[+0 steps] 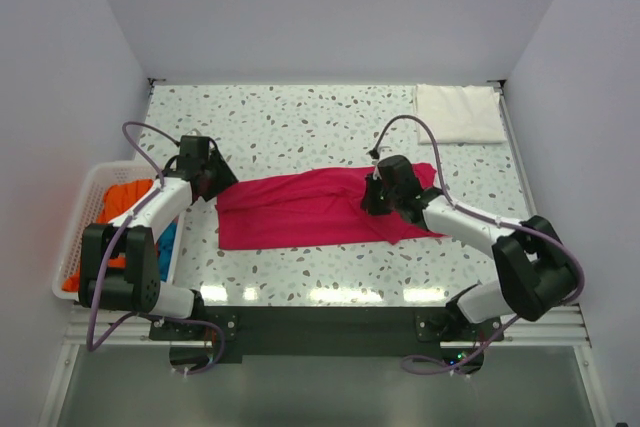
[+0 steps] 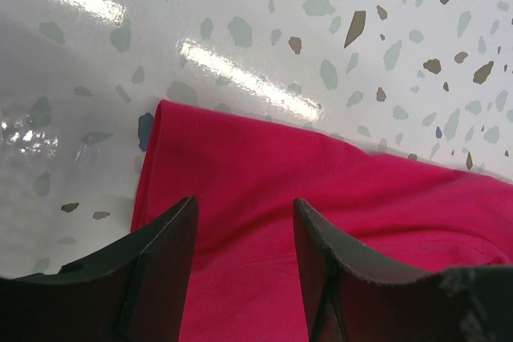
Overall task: Fold and stack the t-shirts
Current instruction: Fold the tshirt
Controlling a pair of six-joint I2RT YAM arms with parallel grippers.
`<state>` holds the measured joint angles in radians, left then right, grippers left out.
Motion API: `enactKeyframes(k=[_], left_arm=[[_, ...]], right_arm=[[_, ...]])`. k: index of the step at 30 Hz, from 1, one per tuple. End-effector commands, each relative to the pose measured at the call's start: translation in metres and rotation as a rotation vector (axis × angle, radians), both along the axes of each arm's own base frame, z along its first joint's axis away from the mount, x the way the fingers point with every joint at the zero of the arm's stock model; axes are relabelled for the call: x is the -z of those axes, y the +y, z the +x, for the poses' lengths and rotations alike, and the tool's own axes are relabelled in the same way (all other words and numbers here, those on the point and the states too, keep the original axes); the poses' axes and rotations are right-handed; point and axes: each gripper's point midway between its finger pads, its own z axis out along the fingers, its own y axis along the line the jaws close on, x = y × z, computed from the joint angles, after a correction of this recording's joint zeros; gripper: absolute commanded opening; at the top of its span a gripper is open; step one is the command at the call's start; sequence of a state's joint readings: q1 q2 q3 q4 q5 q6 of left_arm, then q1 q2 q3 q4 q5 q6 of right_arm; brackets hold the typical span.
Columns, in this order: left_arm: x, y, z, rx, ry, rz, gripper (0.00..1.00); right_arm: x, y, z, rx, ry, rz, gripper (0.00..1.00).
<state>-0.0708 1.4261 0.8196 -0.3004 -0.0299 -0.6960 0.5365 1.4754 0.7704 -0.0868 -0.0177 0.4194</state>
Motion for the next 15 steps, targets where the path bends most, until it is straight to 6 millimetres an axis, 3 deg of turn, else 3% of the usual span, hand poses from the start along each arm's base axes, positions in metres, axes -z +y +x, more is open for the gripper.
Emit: enactKeyframes(k=[1, 2, 7, 15], left_arm=[[-0.013, 0.0, 0.009, -0.009, -0.053, 0.003, 0.56], [-0.013, 0.001, 0.009, -0.011, -0.053, 0.003, 0.56], [-0.013, 0.0, 0.01, -0.013, -0.051, 0.0, 0.56], [-0.01, 0.001, 0.009, -0.013, -0.039, 0.003, 0.55]], right_arm=[[-0.018, 0.012, -0.013, -0.004, -0.053, 0.062, 0.01], [-0.024, 0.017, -0.02, -0.022, -0.065, 0.077, 0.0], [-0.013, 0.021, -0.049, -0.04, -0.042, 0.076, 0.0], [-0.02, 0.013, -0.071, -0.025, -0.073, 0.075, 0.0]])
